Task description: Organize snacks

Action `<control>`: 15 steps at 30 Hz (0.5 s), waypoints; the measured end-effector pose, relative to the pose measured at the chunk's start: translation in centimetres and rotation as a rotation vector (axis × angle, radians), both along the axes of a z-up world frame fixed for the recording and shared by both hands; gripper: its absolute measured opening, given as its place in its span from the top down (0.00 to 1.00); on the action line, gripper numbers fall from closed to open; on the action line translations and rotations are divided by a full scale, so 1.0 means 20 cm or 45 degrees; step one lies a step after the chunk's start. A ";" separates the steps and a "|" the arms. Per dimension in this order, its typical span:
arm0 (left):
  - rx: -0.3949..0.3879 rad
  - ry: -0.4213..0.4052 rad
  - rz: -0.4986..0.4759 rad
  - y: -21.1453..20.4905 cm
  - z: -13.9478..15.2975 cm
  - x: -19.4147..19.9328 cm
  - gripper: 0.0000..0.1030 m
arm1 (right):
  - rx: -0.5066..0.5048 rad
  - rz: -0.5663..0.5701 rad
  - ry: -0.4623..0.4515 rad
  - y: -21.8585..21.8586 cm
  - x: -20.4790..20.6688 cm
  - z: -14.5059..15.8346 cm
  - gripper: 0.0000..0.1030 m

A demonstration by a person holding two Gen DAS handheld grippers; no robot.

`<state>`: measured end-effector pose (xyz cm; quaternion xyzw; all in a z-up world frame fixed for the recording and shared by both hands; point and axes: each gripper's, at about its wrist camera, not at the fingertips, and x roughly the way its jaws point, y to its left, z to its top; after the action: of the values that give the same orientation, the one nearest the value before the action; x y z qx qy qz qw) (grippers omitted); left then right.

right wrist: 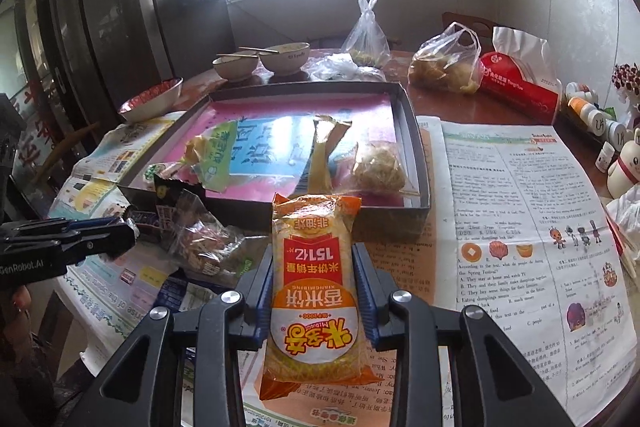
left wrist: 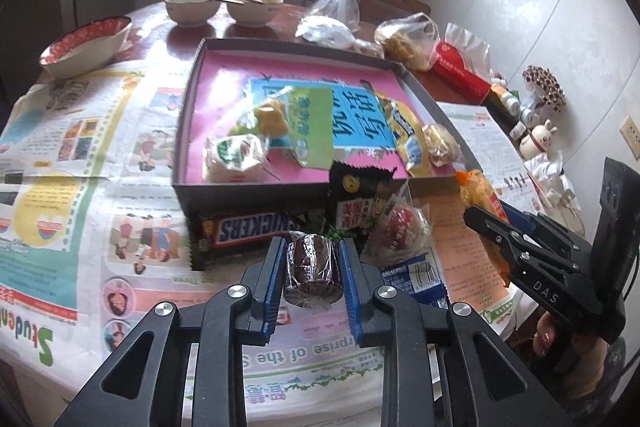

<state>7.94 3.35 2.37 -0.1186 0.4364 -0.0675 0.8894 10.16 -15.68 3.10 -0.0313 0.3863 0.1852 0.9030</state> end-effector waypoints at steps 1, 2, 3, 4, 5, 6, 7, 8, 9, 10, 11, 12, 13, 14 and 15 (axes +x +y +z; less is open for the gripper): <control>-0.001 -0.006 0.007 0.01 0.01 0.00 0.73 | 0.002 0.004 -0.003 0.00 0.00 0.01 0.65; -0.002 -0.011 0.013 0.02 0.02 0.00 0.74 | 0.001 0.006 -0.007 0.00 0.00 0.01 0.65; -0.001 -0.018 0.021 0.03 0.03 -0.01 0.74 | 0.003 0.004 -0.010 0.01 0.00 0.02 0.65; 0.001 -0.023 0.027 0.04 0.03 -0.01 0.75 | 0.006 0.005 -0.010 0.01 0.00 0.02 0.65; 0.001 -0.030 0.032 0.05 0.04 -0.01 0.82 | 0.010 0.006 -0.011 0.01 0.00 0.03 0.65; 0.000 -0.038 0.035 0.05 0.05 -0.01 0.83 | 0.013 0.005 -0.013 0.01 0.00 0.03 0.65; 0.000 -0.046 0.041 0.06 0.06 -0.01 0.83 | 0.014 0.004 -0.015 0.01 0.00 0.04 0.65; 0.001 -0.052 0.044 0.06 0.06 -0.01 0.83 | 0.016 0.004 -0.020 0.01 0.00 0.04 0.65; -0.001 -0.058 0.047 0.07 0.07 -0.01 0.84 | 0.016 0.003 -0.025 0.01 0.01 0.05 0.65; -0.002 -0.060 0.048 0.07 0.07 0.00 0.84 | 0.018 0.004 -0.025 0.01 0.01 0.05 0.65; -0.005 -0.052 0.052 0.08 0.06 0.00 0.84 | 0.021 0.004 -0.023 0.01 0.01 0.05 0.65; -0.013 -0.043 0.049 0.08 0.05 0.01 0.84 | 0.022 0.005 -0.024 0.01 0.01 0.05 0.65; -0.018 -0.035 0.042 0.08 0.05 0.01 0.84 | 0.021 0.005 -0.024 0.01 0.01 0.05 0.65; -0.020 -0.031 0.036 0.08 0.04 0.01 0.84 | 0.021 0.006 -0.022 0.02 0.01 0.05 0.65; -0.018 -0.030 0.024 0.07 0.04 0.00 0.84 | 0.022 0.004 -0.018 0.01 0.02 0.04 0.65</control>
<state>8.00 4.84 3.11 -0.1281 0.4242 -0.0637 0.8942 10.50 -15.39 3.98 -0.0252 0.3783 0.1898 0.9057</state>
